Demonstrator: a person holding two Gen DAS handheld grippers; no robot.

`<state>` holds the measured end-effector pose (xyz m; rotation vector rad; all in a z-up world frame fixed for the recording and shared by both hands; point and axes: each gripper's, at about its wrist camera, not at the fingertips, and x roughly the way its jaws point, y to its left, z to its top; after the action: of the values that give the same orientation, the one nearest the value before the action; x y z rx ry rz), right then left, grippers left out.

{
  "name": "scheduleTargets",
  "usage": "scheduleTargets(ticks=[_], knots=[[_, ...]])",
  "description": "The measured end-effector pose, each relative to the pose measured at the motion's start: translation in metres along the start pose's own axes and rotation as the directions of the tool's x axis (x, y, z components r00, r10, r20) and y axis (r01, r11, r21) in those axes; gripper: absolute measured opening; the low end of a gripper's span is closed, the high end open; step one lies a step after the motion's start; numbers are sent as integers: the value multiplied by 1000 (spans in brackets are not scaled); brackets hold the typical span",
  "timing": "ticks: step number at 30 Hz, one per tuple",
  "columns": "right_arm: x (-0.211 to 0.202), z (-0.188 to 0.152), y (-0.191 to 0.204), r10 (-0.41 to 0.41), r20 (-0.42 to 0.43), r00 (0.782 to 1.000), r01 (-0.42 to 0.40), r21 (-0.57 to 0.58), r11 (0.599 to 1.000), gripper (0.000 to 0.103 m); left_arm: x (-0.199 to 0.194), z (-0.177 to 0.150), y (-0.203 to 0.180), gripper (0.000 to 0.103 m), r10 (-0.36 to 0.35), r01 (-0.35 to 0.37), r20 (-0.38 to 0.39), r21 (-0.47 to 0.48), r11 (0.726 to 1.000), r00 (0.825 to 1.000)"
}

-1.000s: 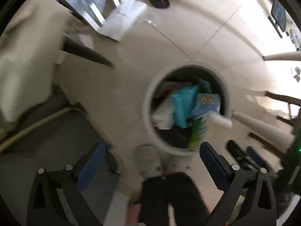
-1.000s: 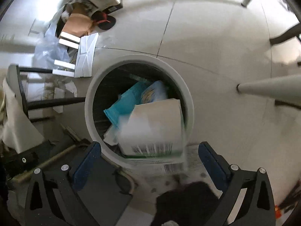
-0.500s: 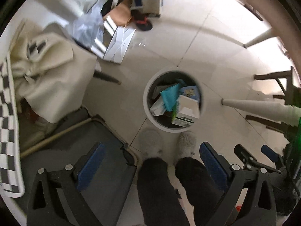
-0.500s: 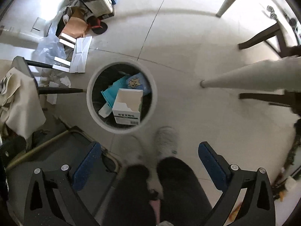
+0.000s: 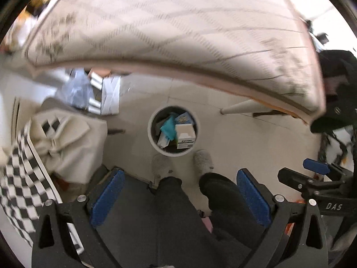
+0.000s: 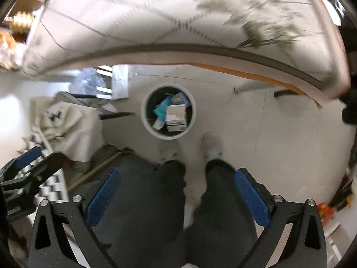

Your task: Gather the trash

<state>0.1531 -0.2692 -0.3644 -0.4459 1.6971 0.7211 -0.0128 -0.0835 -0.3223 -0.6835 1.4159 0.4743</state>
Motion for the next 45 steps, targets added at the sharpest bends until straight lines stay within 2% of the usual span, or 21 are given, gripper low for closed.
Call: scheduleTargets(ticks=[5, 8, 19, 23, 31, 45], knots=[[-67, -31, 15, 72, 61, 996, -75, 49, 996, 103, -61, 1, -3, 103, -64, 60, 38, 101, 993, 997], [-103, -49, 29, 101, 114, 988, -108, 58, 993, 103, -89, -2, -3, 103, -113, 107, 49, 126, 986, 992], [-191, -92, 47, 178, 203, 963, -192, 48, 980, 103, -171, -25, -13, 103, -224, 209, 123, 124, 970, 967], [-209, -102, 46, 213, 196, 957, -223, 32, 974, 103, -190, -36, -15, 103, -271, 258, 134, 110, 960, 953], [-233, -120, 46, 239, 200, 950, -242, -8, 970, 103, -219, -51, -21, 103, -306, 285, 175, 134, 949, 936], [-248, -135, 46, 255, 216, 942, -259, -13, 966, 103, -231, -67, -21, 103, -315, 287, 186, 162, 944, 931]])
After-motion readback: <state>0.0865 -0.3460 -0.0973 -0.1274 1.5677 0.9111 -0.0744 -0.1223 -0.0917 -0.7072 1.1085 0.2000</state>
